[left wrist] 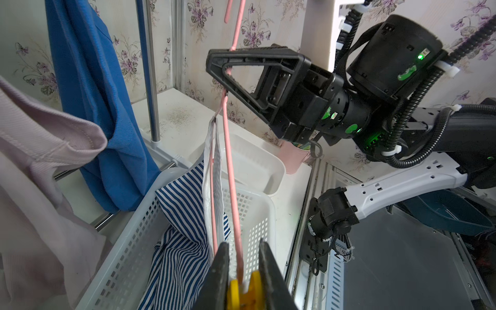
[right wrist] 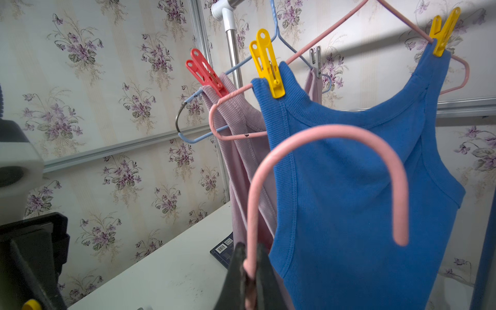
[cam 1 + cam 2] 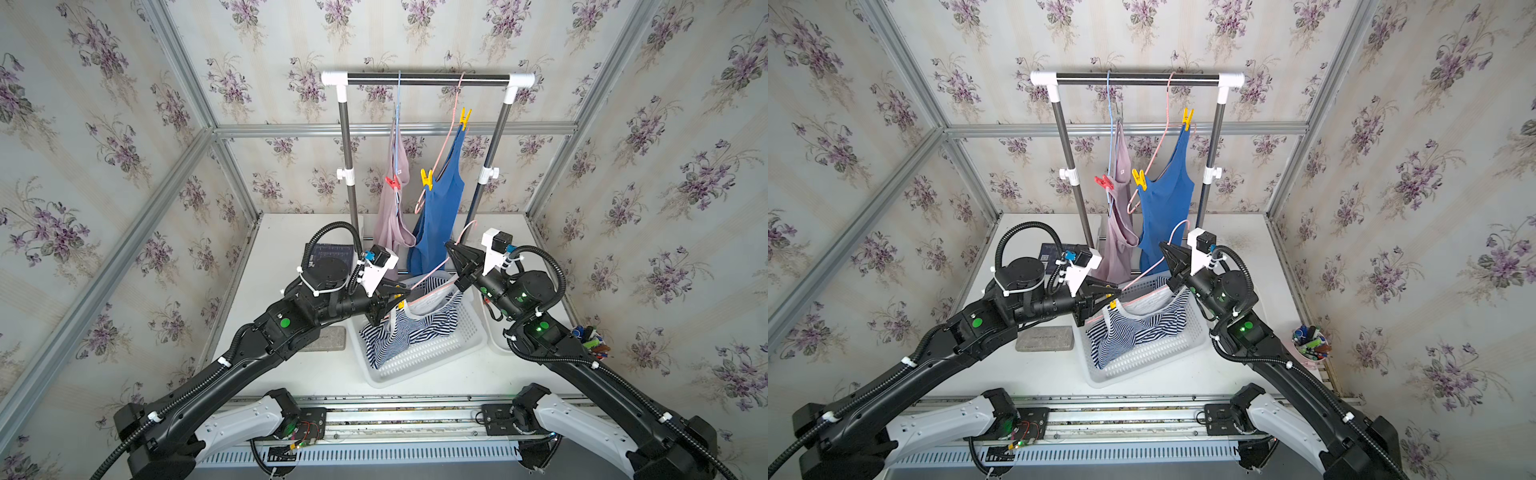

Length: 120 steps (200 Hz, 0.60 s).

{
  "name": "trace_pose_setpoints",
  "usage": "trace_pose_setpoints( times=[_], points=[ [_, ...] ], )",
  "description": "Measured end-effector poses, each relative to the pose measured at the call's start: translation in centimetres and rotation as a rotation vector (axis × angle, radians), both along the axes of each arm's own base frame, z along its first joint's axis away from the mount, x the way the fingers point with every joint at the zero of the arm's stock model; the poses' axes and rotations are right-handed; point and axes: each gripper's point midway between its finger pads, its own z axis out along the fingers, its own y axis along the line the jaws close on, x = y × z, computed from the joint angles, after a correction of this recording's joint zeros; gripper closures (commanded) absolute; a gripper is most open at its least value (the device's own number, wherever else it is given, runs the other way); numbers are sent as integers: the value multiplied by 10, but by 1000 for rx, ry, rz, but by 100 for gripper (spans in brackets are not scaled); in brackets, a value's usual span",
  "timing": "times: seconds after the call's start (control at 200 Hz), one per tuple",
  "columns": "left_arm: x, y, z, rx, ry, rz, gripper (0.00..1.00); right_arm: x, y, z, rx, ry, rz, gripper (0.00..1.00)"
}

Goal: Remove the clothespins securing tank tops to the hanger
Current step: Remove the clothespin from the hanger.

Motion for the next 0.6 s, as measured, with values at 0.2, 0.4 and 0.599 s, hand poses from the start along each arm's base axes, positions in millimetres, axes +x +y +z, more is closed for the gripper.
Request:
trace_pose_setpoints(
  times=[0.2,0.4,0.599],
  points=[
    [4,10,-2,8,-29,54,100,5,3,-20,-39,46,-8,100],
    [12,20,0,1,-68,126,100,8,15,-51,-99,131,-10,100],
    [17,27,0,4,-90,171,100,21,30,-89,-127,268,-12,100]
  ],
)
